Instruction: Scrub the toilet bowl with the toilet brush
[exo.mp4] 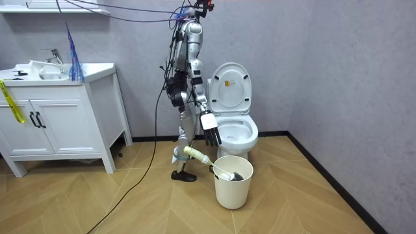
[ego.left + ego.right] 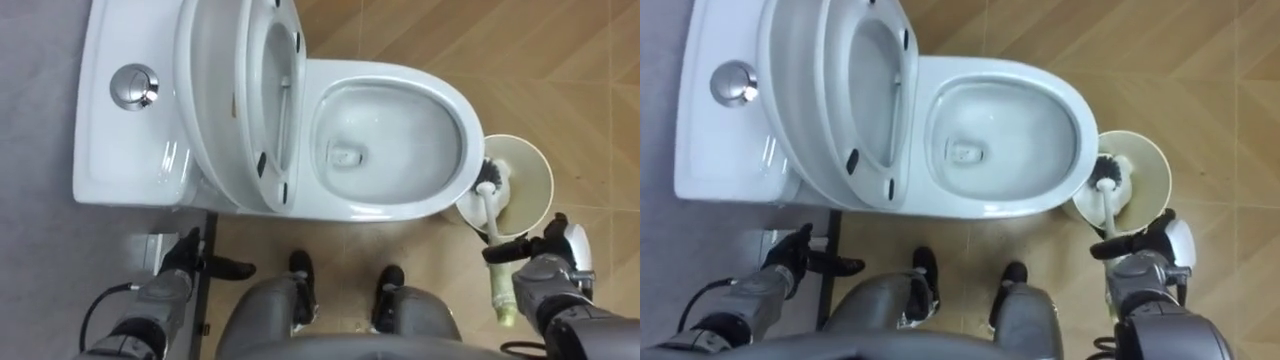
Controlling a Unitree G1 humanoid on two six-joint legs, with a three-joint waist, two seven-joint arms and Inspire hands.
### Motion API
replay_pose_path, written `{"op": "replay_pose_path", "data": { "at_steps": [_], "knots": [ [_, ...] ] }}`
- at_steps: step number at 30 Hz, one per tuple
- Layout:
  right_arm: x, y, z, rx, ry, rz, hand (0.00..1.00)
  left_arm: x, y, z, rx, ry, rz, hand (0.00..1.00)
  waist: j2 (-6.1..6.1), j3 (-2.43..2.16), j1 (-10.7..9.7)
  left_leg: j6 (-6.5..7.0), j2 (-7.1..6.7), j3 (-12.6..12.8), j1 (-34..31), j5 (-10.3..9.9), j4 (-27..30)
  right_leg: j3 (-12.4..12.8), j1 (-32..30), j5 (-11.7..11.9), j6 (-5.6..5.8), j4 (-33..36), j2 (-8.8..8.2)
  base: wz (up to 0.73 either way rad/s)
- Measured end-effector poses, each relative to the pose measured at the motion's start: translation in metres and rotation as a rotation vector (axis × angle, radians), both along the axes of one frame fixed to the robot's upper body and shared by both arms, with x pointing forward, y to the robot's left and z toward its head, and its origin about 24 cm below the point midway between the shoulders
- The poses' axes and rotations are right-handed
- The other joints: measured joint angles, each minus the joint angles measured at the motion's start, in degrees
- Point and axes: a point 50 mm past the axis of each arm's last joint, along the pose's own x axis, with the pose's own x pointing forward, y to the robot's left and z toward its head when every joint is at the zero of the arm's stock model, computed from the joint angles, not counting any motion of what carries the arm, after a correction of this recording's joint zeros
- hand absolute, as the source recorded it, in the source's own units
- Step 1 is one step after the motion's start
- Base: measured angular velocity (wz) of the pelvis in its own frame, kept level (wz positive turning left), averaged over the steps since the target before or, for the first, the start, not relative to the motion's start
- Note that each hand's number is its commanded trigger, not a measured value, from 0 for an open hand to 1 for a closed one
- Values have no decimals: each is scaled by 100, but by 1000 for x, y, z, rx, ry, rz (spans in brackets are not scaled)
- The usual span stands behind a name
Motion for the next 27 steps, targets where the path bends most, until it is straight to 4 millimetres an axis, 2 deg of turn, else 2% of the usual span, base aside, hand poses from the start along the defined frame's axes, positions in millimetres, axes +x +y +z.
{"op": "replay_pose_path", "data": {
  "at_steps": [5, 10, 13, 15, 18, 23, 27],
  "knots": [
    [4, -8, 5, -29, -10, -32, 0, 11, -3, 4, 0, -35, -24, 0, -7, 5, -19, 43, -75, 0, -369, 38, 83, -23, -407, -1, 2, 177, -70, 0],
    [13, -13, 12, -29, -25, -59, 0, 23, -10, 10, -3, -76, -68, 0, 1, 14, -13, 60, -76, 17, -867, 45, 368, 48, -914, -4, 5, 474, -119, 0],
    [19, -17, 16, 1, -56, -95, 0, 33, -14, 16, -16, -124, -67, 0, 45, 72, 33, 91, -62, -17, -1185, 25, 639, 50, -1181, -35, 4, 672, -128, 8],
    [17, -26, 19, 20, -69, -131, 0, 44, -17, 22, -32, -165, -54, 0, 80, 102, 105, 144, -46, -55, -1499, -13, 865, 49, -1518, -139, -15, 1013, -209, 12],
    [14, -30, 19, 54, -77, -180, 0, 53, -20, 28, -45, -214, -41, 0, 97, 111, 137, 180, -57, -70, -1947, -55, 1192, 79, -1990, -291, -49, 1483, -310, 11],
    [14, -32, 19, 89, -82, -203, 0, 68, -25, 41, -55, -294, -46, 0, 114, 107, 137, 194, -68, -111, -2660, -165, 1865, 170, -2712, -571, -98, 2237, -424, 11],
    [28, -33, 26, 144, -135, -224, 0, 82, -32, 54, -78, -369, -69, 0, 157, 106, 149, 190, -68, -107, -3227, -228, 2348, 272, -3329, -698, -170, 2804, -482, 3]
  ]
}}
